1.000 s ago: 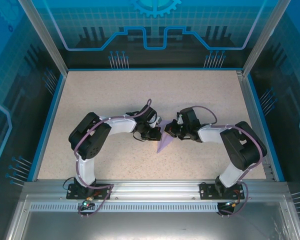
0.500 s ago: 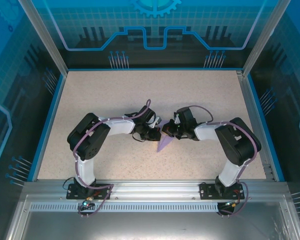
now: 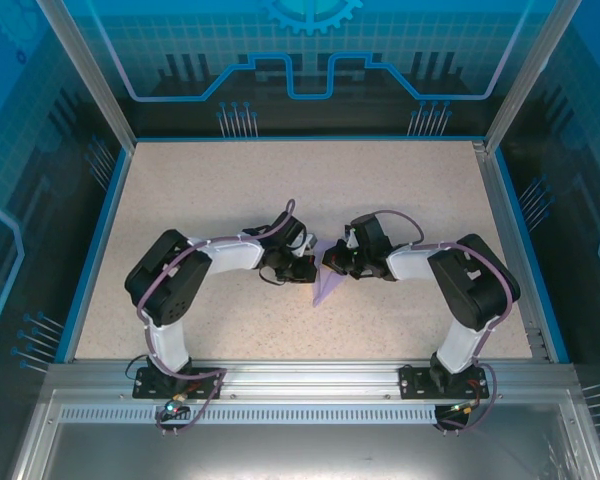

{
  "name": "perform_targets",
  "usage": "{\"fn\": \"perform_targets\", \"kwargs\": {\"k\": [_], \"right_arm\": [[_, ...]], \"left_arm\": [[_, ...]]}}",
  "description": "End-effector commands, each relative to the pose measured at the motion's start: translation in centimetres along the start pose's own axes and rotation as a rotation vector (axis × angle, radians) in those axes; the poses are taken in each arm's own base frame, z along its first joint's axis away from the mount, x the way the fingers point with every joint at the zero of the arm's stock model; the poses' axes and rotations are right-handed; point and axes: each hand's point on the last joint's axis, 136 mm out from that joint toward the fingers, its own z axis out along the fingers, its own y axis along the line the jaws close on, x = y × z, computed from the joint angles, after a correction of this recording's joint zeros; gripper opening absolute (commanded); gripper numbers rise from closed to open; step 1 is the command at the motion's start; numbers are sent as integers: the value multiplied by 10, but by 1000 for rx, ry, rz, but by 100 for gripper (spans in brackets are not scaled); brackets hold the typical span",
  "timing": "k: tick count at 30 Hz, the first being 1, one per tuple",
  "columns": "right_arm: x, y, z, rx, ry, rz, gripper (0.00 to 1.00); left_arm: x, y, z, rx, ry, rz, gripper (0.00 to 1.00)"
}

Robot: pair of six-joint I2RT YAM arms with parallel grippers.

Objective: Fold a paper plane with a square sheet of paper (pick it up from the middle)
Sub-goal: Fourth fold the wing at the center of the table.

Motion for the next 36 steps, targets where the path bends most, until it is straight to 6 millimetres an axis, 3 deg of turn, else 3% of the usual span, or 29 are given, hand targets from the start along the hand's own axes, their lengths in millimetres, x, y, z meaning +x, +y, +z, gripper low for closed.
{"fn": "perform_targets", "kwargs": {"k": [1, 6, 17, 36], "right_arm": [[4, 4, 4, 4, 20, -26, 0], [5, 5, 2, -2, 17, -28, 0], [4, 6, -15, 15, -9, -50, 0], [6, 12, -11, -18, 4, -50, 0]], "left_arm": [[-1, -2, -13, -3, -19, -14, 6], [-2, -3, -13, 2, -17, -16, 6], [4, 15, -5, -70, 3, -12, 5], [-2, 11, 13, -16, 20, -36, 4]]}}
